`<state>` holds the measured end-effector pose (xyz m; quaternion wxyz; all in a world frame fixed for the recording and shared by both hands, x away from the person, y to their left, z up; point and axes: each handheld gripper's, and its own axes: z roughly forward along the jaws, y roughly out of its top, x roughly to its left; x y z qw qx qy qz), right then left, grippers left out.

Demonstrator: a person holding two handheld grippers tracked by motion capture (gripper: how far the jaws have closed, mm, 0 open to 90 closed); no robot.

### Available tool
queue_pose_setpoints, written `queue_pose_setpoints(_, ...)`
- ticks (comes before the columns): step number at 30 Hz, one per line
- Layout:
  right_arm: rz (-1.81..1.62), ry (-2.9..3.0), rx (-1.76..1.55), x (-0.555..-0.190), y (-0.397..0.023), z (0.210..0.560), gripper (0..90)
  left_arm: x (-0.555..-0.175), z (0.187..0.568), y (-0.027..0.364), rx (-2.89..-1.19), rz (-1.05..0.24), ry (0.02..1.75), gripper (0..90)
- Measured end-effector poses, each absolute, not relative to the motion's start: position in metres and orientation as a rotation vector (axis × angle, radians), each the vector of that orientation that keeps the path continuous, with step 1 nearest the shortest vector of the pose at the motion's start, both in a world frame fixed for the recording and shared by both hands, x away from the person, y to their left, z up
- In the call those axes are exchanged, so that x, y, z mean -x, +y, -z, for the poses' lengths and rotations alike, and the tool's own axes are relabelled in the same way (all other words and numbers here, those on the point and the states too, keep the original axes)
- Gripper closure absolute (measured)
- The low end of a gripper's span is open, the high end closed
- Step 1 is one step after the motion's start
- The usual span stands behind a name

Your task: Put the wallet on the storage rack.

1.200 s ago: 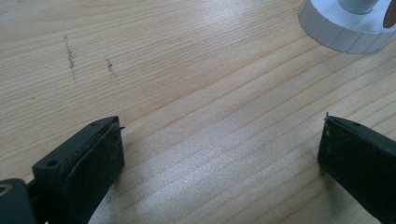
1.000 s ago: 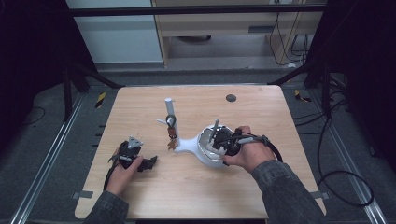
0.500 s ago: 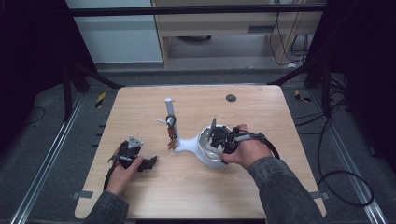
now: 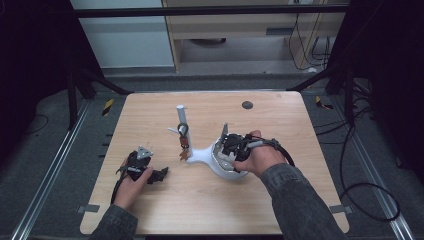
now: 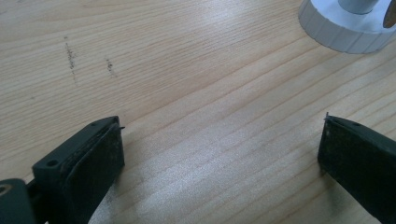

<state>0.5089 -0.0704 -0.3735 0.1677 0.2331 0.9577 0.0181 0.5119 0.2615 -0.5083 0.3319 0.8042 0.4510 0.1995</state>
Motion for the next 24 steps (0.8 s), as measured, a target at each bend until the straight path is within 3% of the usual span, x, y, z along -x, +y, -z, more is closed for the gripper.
queue_pose_setpoints(24, -0.056, 2.743, -0.700, -0.525, -0.065, 0.383, 31.0, -0.512, 0.508, 0.261, -2.102, -0.522, 1.178, 0.0)
